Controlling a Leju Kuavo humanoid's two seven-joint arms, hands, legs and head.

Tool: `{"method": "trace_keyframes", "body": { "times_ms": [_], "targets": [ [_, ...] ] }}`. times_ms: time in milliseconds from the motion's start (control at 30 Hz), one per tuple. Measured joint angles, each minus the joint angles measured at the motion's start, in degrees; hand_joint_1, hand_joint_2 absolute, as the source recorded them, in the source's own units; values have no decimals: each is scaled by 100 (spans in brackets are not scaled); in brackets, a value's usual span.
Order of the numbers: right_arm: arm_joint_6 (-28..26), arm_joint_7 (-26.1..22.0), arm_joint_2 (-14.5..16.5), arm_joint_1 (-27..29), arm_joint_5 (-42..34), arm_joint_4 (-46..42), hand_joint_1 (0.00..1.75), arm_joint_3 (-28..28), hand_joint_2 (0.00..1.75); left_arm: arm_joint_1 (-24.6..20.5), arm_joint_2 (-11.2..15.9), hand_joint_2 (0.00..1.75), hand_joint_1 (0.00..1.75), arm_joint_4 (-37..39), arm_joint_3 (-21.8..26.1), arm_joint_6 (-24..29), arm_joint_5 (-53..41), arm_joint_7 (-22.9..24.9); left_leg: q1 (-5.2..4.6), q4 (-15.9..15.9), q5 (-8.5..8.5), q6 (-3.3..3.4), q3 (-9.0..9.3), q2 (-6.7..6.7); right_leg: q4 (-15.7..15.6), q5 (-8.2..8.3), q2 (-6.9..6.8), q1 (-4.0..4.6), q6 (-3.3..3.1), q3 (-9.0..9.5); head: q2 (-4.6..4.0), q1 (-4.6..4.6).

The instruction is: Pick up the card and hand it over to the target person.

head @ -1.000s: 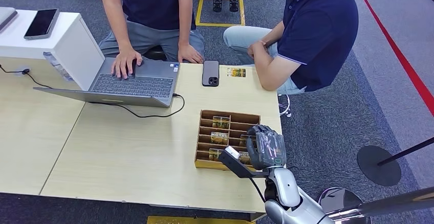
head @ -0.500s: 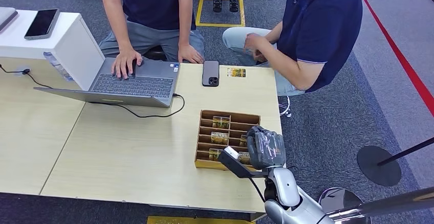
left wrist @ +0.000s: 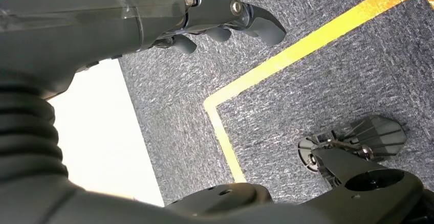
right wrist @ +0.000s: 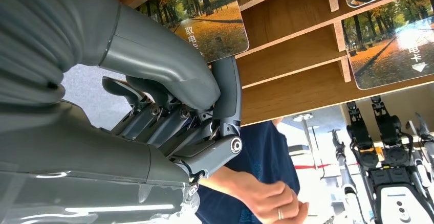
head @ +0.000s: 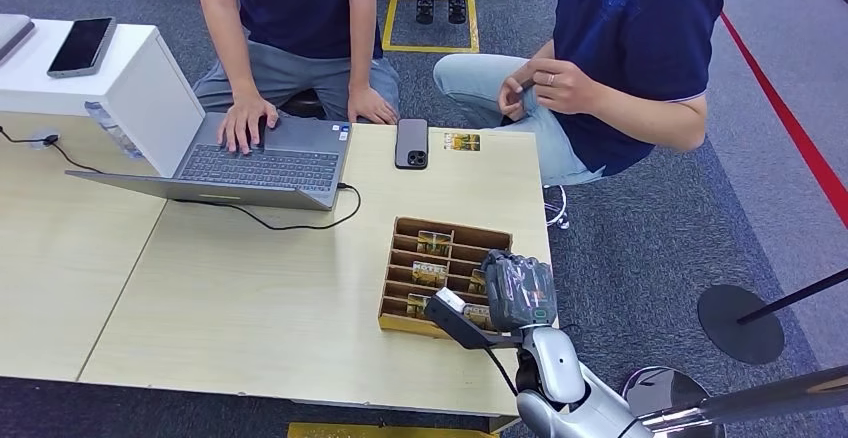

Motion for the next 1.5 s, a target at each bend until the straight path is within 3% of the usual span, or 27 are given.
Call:
{"method": "trace_keyframes", "body": {
  "times_ms": [233,433,833,1133,1500],
  "targets": [
    [-339,34,-74,-9,49,-255,175,-172,175,-16,-6,175,0,0,-20,185,-54,-20,-1,1,-2,1,0,2,0,-1,2,0,-1,0,0,0],
    [-815,102,-268,-99,188,-1042,175,-556,175,-17,-10,175,0,-7,-64,216,-122,11,-3,11,-3,1,-13,3,13,-3,3,-3,2,-14,0,0],
    [-838,312,-582,-351,603,-2243,175,-1059,175,-13,-16,175,0,-4,-105,217,-188,28,-7,19,-5,3,-20,6,21,-5,5,-7,3,-23,0,0],
    [-820,270,-462,-589,562,-2257,175,-917,175,-52,-27,175,0,-10,-126,209,-226,35,-5,14,-3,1,-16,6,16,-2,6,-5,4,-19,0,0],
    [-880,-17,-118,-1088,119,-1559,175,-766,175,-127,-70,175,0,-11,-205,132,-335,67,-4,8,-2,1,-9,18,12,2,17,-4,0,-15,0,0]
  ]
}}
